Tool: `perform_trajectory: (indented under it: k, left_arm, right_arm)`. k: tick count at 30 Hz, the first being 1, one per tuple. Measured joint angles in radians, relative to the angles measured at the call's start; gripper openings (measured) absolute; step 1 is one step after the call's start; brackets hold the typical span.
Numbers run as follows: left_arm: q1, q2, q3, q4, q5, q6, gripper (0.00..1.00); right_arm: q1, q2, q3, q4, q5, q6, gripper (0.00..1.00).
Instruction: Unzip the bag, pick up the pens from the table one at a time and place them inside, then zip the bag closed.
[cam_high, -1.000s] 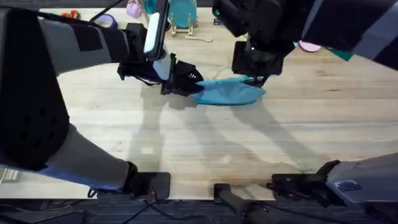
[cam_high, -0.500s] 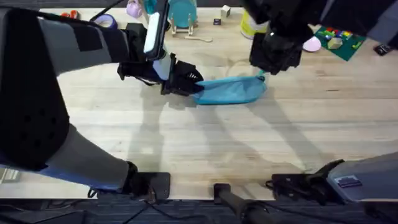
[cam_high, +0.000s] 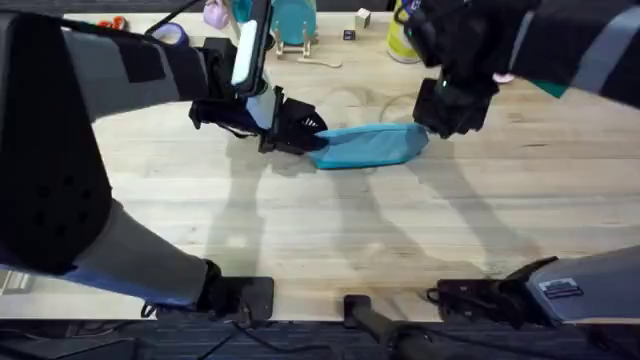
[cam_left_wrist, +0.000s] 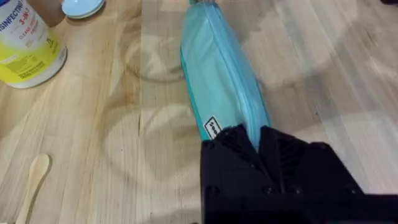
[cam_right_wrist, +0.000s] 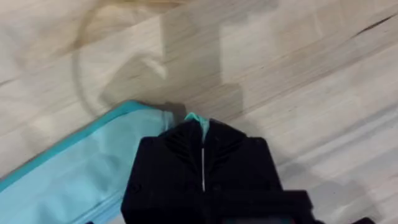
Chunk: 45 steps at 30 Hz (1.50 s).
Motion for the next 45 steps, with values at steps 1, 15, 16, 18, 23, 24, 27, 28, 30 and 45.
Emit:
perform_trajectory:
  k: [1, 15, 16, 18, 23, 24, 27, 28, 30, 45]
  left_arm:
    - [0.0, 0.0, 0.0, 0.0, 0.0, 0.0, 0.043]
    - [-0.008, 0.0, 0.0, -0.001, 0.003, 0.0, 0.043]
    - [-0.008, 0.0, 0.0, -0.001, 0.003, 0.0, 0.043]
    - [-0.008, 0.0, 0.0, -0.001, 0.003, 0.0, 0.043]
    - [-0.008, 0.0, 0.0, -0.001, 0.003, 0.0, 0.043]
    - [-0.008, 0.0, 0.0, -0.001, 0.003, 0.0, 0.043]
    - [-0.007, 0.0, 0.0, -0.001, 0.001, 0.0, 0.043]
    - [-0.007, 0.0, 0.0, -0.001, 0.0, 0.0, 0.043]
    - [-0.005, 0.0, 0.0, -0.001, -0.001, 0.0, 0.043]
    - [-0.005, 0.0, 0.0, -0.001, -0.001, 0.0, 0.042]
  right_arm:
    - [-0.004, -0.002, -0.025, 0.022, 0.0, 0.001, 0.033]
    - [-0.051, -0.045, -0.232, 0.253, -0.058, 0.077, 0.033]
    - [-0.051, -0.045, -0.232, 0.253, -0.058, 0.077, 0.032]
    - [-0.051, -0.045, -0.232, 0.253, -0.058, 0.079, 0.032]
    - [-0.051, -0.045, -0.231, 0.252, -0.058, 0.069, 0.032]
    - [-0.051, -0.046, -0.228, 0.249, -0.058, 0.059, 0.032]
    - [-0.054, -0.064, -0.214, 0.231, -0.058, 0.02, 0.031]
    - [-0.055, -0.073, -0.208, 0.225, -0.058, 0.004, 0.031]
    - [-0.057, -0.1, -0.195, 0.216, -0.058, -0.033, 0.031]
    - [-0.059, -0.366, -0.067, 0.109, -0.161, -0.407, 0.996]
